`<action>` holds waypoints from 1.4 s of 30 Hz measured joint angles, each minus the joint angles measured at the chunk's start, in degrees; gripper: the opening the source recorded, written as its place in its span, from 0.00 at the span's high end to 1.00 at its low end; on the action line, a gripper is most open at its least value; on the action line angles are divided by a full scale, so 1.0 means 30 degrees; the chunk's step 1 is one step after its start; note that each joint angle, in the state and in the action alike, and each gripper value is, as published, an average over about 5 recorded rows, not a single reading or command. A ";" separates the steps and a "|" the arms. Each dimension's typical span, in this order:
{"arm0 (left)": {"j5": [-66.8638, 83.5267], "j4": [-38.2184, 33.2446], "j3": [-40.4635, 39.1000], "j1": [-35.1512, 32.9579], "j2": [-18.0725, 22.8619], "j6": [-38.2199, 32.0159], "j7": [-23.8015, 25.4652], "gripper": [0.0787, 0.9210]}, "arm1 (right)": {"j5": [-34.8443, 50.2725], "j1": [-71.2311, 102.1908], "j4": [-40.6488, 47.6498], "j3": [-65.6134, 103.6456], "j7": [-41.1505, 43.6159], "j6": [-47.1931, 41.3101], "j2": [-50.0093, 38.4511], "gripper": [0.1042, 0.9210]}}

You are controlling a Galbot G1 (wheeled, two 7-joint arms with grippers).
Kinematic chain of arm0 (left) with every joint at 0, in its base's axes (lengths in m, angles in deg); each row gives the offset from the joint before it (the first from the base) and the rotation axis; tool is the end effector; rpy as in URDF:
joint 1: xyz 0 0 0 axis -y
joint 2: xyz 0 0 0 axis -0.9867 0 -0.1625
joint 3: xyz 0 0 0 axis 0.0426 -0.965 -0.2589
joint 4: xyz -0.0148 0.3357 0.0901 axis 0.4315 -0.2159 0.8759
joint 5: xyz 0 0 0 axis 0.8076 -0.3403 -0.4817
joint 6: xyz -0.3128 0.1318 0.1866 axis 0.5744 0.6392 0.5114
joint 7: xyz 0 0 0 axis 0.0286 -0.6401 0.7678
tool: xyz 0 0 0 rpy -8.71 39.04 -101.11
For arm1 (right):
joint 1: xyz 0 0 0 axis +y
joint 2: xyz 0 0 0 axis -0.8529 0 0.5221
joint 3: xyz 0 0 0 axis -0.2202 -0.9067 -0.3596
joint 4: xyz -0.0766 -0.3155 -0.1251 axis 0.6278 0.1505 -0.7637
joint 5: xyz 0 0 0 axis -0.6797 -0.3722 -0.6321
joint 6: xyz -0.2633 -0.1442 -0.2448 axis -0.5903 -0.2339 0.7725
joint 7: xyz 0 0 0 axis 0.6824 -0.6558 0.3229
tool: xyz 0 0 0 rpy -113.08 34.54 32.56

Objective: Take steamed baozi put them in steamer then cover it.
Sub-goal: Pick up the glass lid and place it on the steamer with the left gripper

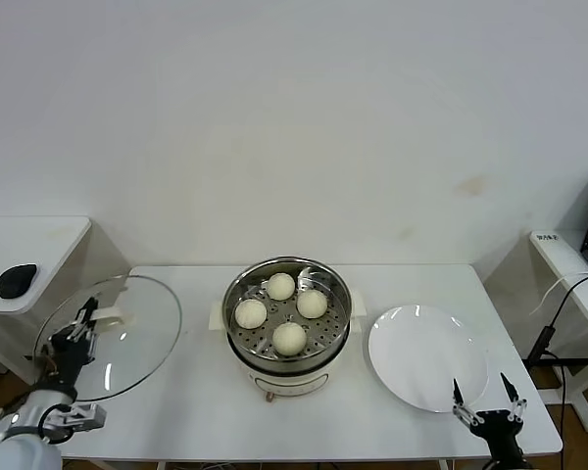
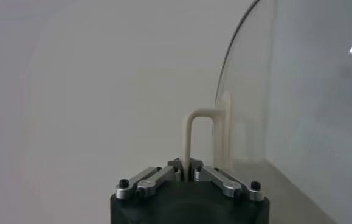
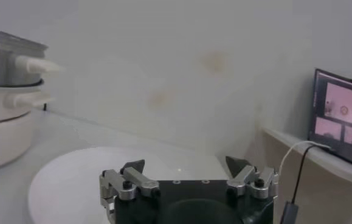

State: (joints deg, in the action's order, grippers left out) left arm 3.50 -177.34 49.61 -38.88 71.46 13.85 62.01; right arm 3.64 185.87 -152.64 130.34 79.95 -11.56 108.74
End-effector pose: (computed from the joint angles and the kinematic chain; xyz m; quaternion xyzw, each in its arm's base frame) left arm 0.2442 0.1718 -0.2482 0.0322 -0.7124 -0.7010 0.0081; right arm 0.1472 -0.1462 -0.3791 -0.0373 -0.9867 0.1497 0.0511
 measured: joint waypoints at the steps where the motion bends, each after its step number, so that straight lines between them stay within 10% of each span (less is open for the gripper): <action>1: 0.0077 -0.0274 -0.0260 0.0112 -0.0173 0.0273 0.0112 0.92 | -0.0118 -0.0007 0.0005 -0.0050 -0.0022 0.0038 0.0037 0.12; 14: -0.0431 -0.1065 -0.5586 0.4152 -0.1122 0.3460 0.1745 0.92 | -0.1837 -0.0360 0.0647 -0.0858 -0.0537 0.0681 0.0655 0.12; 42: -0.5839 0.2073 -1.4657 1.1580 0.4394 0.6970 0.5320 0.92 | -0.3617 -0.0386 0.2056 -0.1113 -0.1155 0.1735 0.1703 0.12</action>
State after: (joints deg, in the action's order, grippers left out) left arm -14.02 -171.12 5.64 -4.14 84.64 34.76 77.97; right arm -7.21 184.71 -146.47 127.00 76.49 -6.35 113.85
